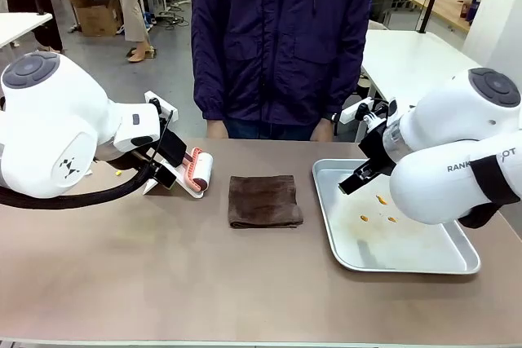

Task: Clean the surface of the table.
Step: Hold the Lint Roller with your left hand and the towel with your right hand.

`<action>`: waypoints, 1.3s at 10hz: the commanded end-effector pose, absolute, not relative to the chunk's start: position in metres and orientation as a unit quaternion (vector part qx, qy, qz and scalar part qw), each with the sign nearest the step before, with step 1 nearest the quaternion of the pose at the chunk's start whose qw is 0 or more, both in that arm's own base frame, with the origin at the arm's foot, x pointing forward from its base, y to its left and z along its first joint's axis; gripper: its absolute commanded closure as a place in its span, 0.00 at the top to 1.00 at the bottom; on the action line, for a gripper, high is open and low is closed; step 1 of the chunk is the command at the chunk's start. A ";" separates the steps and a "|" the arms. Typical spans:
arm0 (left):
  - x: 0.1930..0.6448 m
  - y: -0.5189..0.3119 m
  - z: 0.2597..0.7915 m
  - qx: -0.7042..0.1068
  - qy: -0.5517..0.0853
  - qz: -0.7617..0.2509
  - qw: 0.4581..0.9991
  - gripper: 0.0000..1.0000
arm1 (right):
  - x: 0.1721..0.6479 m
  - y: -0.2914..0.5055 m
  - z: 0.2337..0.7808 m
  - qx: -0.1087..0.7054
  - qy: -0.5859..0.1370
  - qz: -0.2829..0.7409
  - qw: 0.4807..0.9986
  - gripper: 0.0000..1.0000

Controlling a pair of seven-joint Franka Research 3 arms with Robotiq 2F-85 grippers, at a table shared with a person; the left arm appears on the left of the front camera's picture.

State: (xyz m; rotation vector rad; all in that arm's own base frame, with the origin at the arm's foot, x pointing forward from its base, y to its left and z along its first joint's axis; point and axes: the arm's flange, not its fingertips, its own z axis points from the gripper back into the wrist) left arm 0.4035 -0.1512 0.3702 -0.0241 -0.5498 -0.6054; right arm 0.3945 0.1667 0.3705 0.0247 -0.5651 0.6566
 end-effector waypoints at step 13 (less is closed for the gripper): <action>0.387 -0.128 0.391 -0.075 -0.157 -0.295 0.940 1.00 | 0.394 0.164 0.403 0.087 -0.179 0.171 0.965 1.00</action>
